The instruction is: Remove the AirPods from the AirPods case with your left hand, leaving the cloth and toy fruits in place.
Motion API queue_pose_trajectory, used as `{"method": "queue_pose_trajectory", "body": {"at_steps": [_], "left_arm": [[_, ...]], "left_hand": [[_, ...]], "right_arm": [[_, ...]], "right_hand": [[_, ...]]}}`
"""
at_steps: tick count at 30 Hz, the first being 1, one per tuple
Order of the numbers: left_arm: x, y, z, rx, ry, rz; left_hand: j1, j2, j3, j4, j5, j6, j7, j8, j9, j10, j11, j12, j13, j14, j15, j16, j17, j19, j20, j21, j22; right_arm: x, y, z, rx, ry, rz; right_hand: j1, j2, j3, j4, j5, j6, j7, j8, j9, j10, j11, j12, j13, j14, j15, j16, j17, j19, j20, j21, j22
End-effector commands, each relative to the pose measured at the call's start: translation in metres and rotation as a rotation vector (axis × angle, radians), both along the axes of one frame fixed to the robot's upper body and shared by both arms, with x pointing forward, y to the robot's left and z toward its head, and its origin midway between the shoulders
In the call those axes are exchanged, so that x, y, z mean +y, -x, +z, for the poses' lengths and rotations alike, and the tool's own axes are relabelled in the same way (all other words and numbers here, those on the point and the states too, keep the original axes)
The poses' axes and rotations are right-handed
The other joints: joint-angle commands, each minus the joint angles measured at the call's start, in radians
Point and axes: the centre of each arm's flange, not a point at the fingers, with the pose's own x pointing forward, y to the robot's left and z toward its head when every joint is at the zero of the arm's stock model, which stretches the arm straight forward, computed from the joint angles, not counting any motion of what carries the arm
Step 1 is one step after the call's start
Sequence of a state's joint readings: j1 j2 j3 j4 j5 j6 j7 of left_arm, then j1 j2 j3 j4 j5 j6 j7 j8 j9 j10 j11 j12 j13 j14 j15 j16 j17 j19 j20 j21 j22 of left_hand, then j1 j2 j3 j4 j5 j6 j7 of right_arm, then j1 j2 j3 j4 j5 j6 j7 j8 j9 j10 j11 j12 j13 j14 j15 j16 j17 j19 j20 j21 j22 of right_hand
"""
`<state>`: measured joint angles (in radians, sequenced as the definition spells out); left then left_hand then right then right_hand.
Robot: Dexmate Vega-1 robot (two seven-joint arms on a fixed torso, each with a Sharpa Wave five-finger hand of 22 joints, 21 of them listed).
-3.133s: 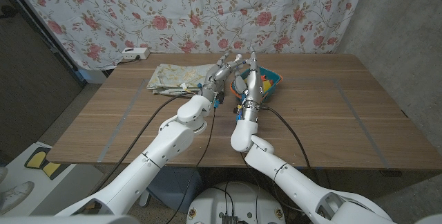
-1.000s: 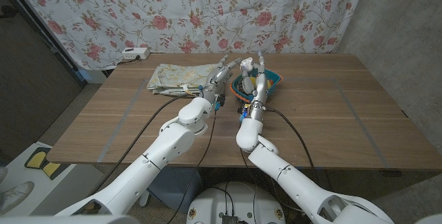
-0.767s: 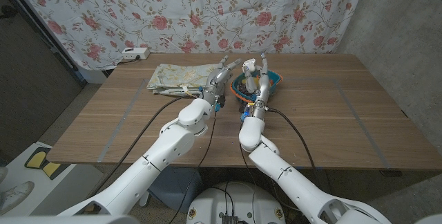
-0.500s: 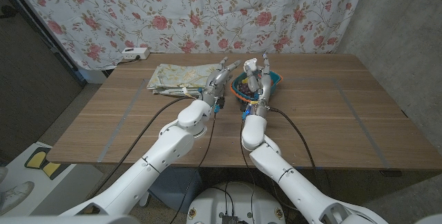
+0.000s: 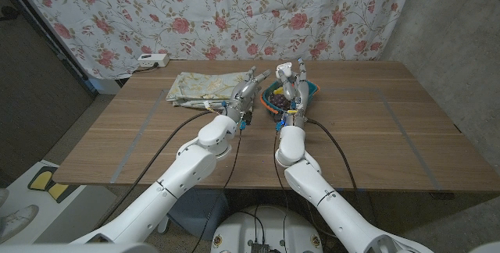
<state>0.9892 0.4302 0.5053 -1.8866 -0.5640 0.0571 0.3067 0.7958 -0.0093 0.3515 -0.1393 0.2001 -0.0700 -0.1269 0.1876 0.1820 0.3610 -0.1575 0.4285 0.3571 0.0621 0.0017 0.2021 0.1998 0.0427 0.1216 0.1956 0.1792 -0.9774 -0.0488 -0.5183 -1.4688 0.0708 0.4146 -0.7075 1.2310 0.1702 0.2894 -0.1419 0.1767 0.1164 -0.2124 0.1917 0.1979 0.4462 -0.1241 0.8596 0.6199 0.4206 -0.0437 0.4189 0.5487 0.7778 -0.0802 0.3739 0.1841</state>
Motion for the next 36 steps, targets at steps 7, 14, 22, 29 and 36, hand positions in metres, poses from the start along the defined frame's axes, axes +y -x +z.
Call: {"method": "queue_pose_trajectory", "body": {"at_steps": [7,14,22,29,36], "left_arm": [[0.007,0.002,-0.012,0.024,0.006,-0.016],[0.011,0.003,-0.017,0.033,0.017,-0.009],[0.011,0.004,-0.024,0.051,0.023,-0.021],[0.014,0.006,-0.026,0.048,0.036,-0.009],[0.014,0.006,-0.026,0.043,0.050,-0.007]], "left_hand": [[-0.006,0.006,-0.003,-0.004,-0.001,-0.007,-0.003,0.005,-0.002,0.016,-0.002,-0.004,0.002,-0.001,-0.002,0.008,-0.001,-0.005,0.006,0.002,0.002],[-0.005,0.007,-0.003,-0.005,-0.001,-0.010,-0.005,0.005,-0.002,0.021,-0.006,-0.005,0.001,0.000,-0.001,0.009,-0.002,-0.005,0.006,0.002,0.002],[-0.006,0.009,-0.003,-0.006,0.000,-0.011,-0.005,0.005,-0.002,0.027,-0.006,-0.007,0.001,0.002,-0.002,0.011,-0.003,-0.005,0.007,0.003,0.002],[-0.008,0.010,-0.003,-0.005,0.000,-0.011,-0.003,0.005,-0.002,0.031,-0.006,-0.009,0.001,0.004,-0.001,0.012,-0.003,-0.003,0.006,0.004,0.002],[-0.011,0.011,-0.004,-0.004,0.000,-0.014,-0.004,0.004,-0.002,0.035,-0.007,-0.010,0.001,0.005,-0.002,0.013,-0.003,-0.002,0.006,0.004,0.002]], "right_arm": [[0.001,0.006,0.008,0.032,-0.050,0.139],[0.002,0.004,0.005,0.058,-0.073,0.190],[0.004,0.001,0.000,0.073,-0.092,0.230],[0.003,0.000,-0.006,0.084,-0.094,0.249],[0.001,0.002,-0.006,0.073,-0.068,0.247]], "right_hand": [[0.037,-0.003,-0.003,-0.004,0.003,0.006,0.002,0.002,0.003,0.104,-0.088,0.003,0.010,0.166,-0.192,0.032,0.028,0.096,-0.093,0.073,0.012],[0.048,-0.002,-0.012,0.001,0.003,0.004,0.004,0.004,0.004,0.098,-0.088,-0.006,0.024,0.256,-0.192,0.038,0.065,0.096,-0.118,0.120,0.017],[0.070,-0.014,-0.027,-0.009,0.005,0.025,0.021,0.009,0.005,0.109,-0.087,-0.034,0.012,0.338,-0.194,0.001,0.070,0.092,-0.122,0.198,0.018],[0.085,-0.020,-0.031,-0.015,0.006,0.044,0.038,0.014,0.005,0.134,-0.080,-0.037,-0.006,0.352,-0.194,-0.006,0.071,0.092,-0.128,0.215,0.018],[0.096,-0.022,-0.032,-0.019,0.006,0.047,0.041,0.013,0.005,0.144,-0.074,-0.039,-0.017,0.360,-0.194,-0.007,0.071,0.096,-0.132,0.225,0.020]]}}
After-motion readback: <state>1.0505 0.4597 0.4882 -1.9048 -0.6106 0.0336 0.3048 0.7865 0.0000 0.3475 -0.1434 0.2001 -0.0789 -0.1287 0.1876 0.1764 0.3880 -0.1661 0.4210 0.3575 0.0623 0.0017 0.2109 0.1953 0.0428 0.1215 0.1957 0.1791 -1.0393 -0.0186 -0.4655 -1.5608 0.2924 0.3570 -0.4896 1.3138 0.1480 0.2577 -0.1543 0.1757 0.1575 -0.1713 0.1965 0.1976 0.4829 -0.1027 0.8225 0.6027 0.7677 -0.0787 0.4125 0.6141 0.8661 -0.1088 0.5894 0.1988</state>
